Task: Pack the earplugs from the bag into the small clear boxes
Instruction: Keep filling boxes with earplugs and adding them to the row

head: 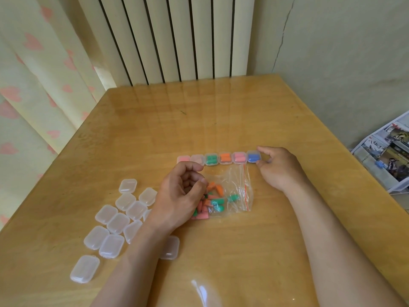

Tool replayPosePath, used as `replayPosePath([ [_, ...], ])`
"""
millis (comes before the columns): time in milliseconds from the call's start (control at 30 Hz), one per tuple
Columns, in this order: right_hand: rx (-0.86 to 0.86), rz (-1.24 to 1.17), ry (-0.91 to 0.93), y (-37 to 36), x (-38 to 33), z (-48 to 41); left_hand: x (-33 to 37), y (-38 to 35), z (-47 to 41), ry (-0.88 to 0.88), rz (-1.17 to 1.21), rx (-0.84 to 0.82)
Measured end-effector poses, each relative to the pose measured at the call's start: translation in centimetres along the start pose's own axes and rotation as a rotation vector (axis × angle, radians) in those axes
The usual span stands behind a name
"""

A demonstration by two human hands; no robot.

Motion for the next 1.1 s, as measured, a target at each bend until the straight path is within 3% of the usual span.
replayPosePath([
  [233,0.081,-0.047,0.029,0.4,-0.6,0.5,0.1,0.0,-0.1,0.01,-0.004,0.001],
  [333,0.202,-0.083,0.218,1.0,-2.7,2.0,0.4,0.1,-0.4,0.032,0.007,0.028],
  [433,0.202,-0.211,0.469,0.5,-5.0,4.0,0.8,0.3,-0.6,0.038,0.001,0.071],
  [567,0.156,-0.226,0.567,-0.4,-5.8,4.3,2.3,1.6,-0.7,-0.023,-0.023,0.158],
  [833,0.137,-0.218,0.546,-0.4,-5.2,4.1,4.0,6.5,-0.8,-0.192,-0.735,0.126],
  [1000,0.121,-0.223,0.541,-0.8,-5.3,4.0,2.5,8.6,0.4,-0.073,-0.91,0.005],
  [1100,0.116,-0.227,0.531,-0.9,-5.2,4.0,3.1,7.2,2.3,-0.116,-0.874,-0.133],
])
Point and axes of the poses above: each hand's wrist, its own z-axis away from the middle knuckle, its own y-axis out of the back of the hand, x = y × z, the point moved 7 cm from there along -z, towards the middle knuckle, and after that the axes turned 7 degrees about z, right-handed, at the moved point
